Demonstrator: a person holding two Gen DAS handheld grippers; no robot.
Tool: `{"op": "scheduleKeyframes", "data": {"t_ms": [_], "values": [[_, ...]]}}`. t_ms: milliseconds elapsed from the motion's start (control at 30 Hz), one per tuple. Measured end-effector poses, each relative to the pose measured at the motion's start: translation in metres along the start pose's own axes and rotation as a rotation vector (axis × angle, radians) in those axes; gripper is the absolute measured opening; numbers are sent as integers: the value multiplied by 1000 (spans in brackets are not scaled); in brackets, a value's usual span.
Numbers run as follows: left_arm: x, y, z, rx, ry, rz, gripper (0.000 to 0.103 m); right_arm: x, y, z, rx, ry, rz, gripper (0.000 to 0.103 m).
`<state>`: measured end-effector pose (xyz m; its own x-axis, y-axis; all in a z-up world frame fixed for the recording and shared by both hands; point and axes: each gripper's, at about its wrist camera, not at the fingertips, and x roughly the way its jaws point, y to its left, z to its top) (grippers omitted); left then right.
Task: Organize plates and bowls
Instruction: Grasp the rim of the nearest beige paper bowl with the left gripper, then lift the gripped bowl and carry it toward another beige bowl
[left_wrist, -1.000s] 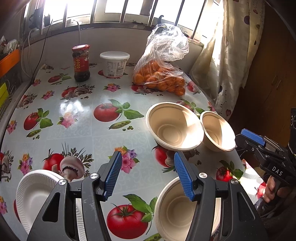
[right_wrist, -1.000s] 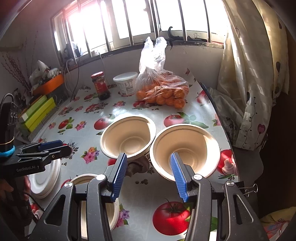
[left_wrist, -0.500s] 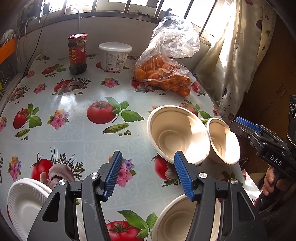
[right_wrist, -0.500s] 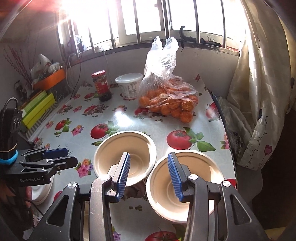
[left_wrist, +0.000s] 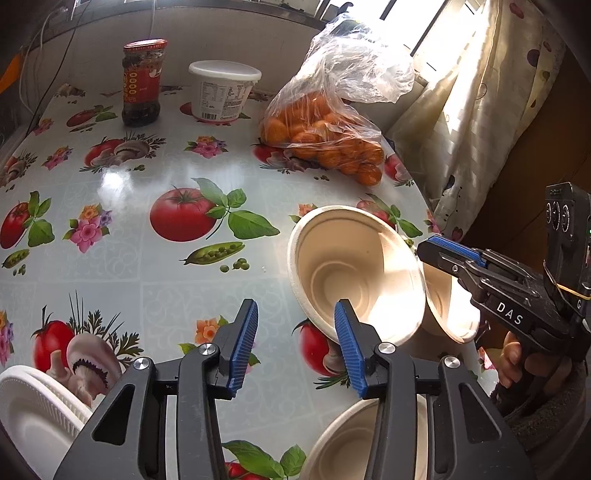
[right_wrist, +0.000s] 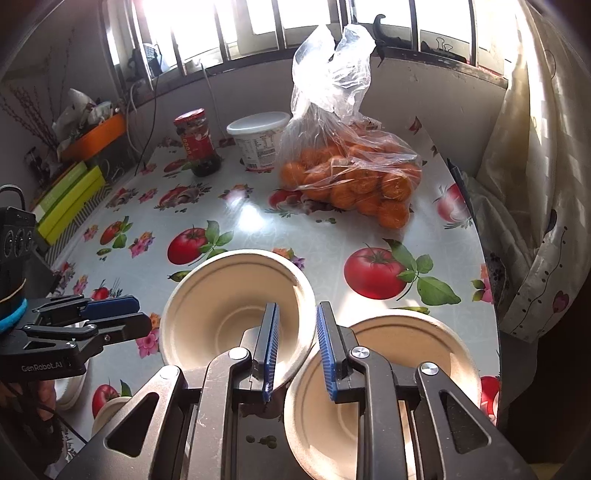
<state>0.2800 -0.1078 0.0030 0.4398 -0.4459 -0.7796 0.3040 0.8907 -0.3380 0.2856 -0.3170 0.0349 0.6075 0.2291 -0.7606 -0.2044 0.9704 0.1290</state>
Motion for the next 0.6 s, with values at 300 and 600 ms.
{"op": "scheduleKeyframes", "data": {"t_ms": [300,600], "values": [[13,5,-1,-19,25,-22,45,20,5,5,-32,25,-28,21],[16,6,-1,-27,39,-32,45,29,0,6,-19,30,-43,21]]}}
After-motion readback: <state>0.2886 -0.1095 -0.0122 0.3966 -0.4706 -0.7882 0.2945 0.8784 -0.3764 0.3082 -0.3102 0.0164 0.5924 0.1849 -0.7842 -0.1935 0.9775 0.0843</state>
